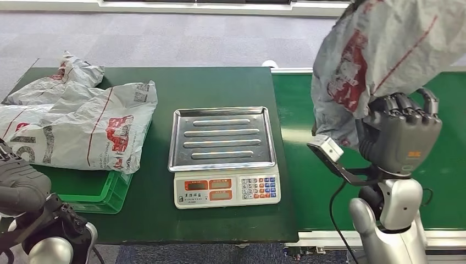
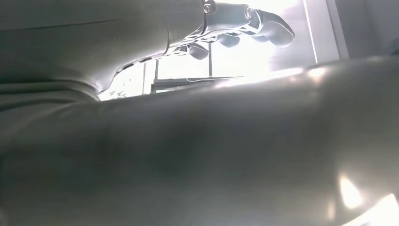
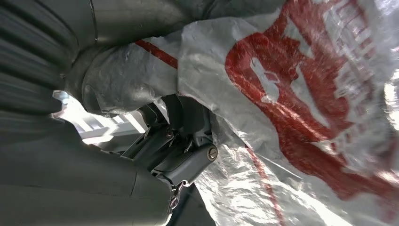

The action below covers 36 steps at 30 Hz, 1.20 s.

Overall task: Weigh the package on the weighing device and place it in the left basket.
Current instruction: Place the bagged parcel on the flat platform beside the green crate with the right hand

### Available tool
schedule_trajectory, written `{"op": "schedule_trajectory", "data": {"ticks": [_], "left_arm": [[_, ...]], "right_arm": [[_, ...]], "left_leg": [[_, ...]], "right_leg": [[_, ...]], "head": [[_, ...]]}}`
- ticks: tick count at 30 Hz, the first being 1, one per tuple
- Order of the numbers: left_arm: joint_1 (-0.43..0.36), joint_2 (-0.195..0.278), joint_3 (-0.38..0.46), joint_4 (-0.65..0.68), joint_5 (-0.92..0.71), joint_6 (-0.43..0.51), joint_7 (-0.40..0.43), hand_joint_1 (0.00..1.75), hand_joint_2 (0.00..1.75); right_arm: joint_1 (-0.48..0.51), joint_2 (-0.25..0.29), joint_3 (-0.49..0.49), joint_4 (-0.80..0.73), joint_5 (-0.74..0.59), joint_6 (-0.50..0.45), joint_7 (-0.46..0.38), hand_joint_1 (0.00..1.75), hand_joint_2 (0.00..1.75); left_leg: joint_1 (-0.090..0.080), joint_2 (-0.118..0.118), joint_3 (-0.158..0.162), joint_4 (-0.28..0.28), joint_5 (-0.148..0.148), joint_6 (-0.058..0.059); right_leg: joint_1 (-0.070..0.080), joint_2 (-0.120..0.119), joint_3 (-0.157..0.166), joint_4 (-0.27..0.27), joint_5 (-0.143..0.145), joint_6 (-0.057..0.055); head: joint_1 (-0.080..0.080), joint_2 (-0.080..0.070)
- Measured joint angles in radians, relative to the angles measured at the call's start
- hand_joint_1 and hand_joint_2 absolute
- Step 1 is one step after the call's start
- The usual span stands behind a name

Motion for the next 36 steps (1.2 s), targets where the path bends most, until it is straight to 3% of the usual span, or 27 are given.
{"op": "schedule_trajectory", "data": {"ticks": [4, 8, 10, 15, 20, 25, 36], "left_arm": [[-0.024, -0.001, -0.011, 0.016, 0.018, 0.008, -0.012, 0.0, 0.0], [-0.04, -0.002, -0.02, 0.029, 0.04, 0.021, -0.031, 0.0, 0.0], [-0.047, -0.003, -0.022, 0.035, 0.053, 0.024, -0.037, 0.0, 0.0], [-0.092, -0.002, -0.042, 0.061, 0.079, 0.017, -0.038, 0.0, 0.0], [-0.13, -0.002, -0.063, 0.086, 0.087, 0.016, -0.024, 0.0, 0.0], [-0.14, -0.002, -0.07, 0.093, 0.08, 0.005, -0.007, 0.0, 0.0], [-0.14, -0.004, -0.07, 0.093, 0.053, -0.019, 0.015, 0.0, 0.0]], "right_arm": [[-0.167, 0.008, 0.14, 0.089, -0.03, 0.001, 0.0, 1.75, 1.75], [-0.268, 0.046, 0.282, 0.177, -0.124, 0.034, -0.024, 1.75, 1.75], [-0.294, 0.075, 0.332, 0.226, -0.271, 0.078, -0.053, 1.75, 1.75], [-0.317, 0.16, 0.382, 0.387, -0.809, 0.256, -0.164, 1.75, 1.75], [-0.304, 0.217, 0.386, 0.515, -1.091, 0.381, -0.223, 1.75, 1.75], [-0.274, 0.237, 0.386, 0.589, -1.17, 0.429, -0.222, 1.75, 1.75], [-0.248, 0.238, 0.386, 0.653, -1.085, 0.418, -0.182, 1.75, 1.75]], "left_leg": [[0.0, -0.002, -0.004, 0.0, 0.002, -0.002], [0.0, -0.002, -0.004, 0.0, 0.003, -0.003], [0.001, -0.003, -0.005, 0.0, 0.003, -0.004], [0.001, -0.003, -0.005, 0.0, 0.004, -0.006], [0.001, -0.004, -0.006, 0.0, 0.005, -0.006], [0.001, -0.003, -0.008, 0.0, 0.005, -0.006], [0.001, -0.003, -0.009, 0.0, 0.005, -0.006]], "right_leg": [[0.0, -0.002, -0.005, 0.003, 0.001, -0.001], [0.0, -0.002, -0.006, 0.005, 0.0, -0.002], [0.001, -0.003, -0.007, 0.006, 0.0, -0.002], [0.001, -0.003, -0.008, 0.007, 0.001, -0.003], [0.001, -0.003, -0.009, 0.007, 0.001, -0.004], [0.001, -0.003, -0.011, 0.007, 0.001, -0.004], [0.001, -0.002, -0.013, 0.007, 0.001, -0.004]], "head": [[0.0, 0.0], [0.0, 0.0], [0.0, 0.0], [0.0, 0.0], [0.0, 0.0], [0.0, 0.0], [0.0, 0.0]]}}
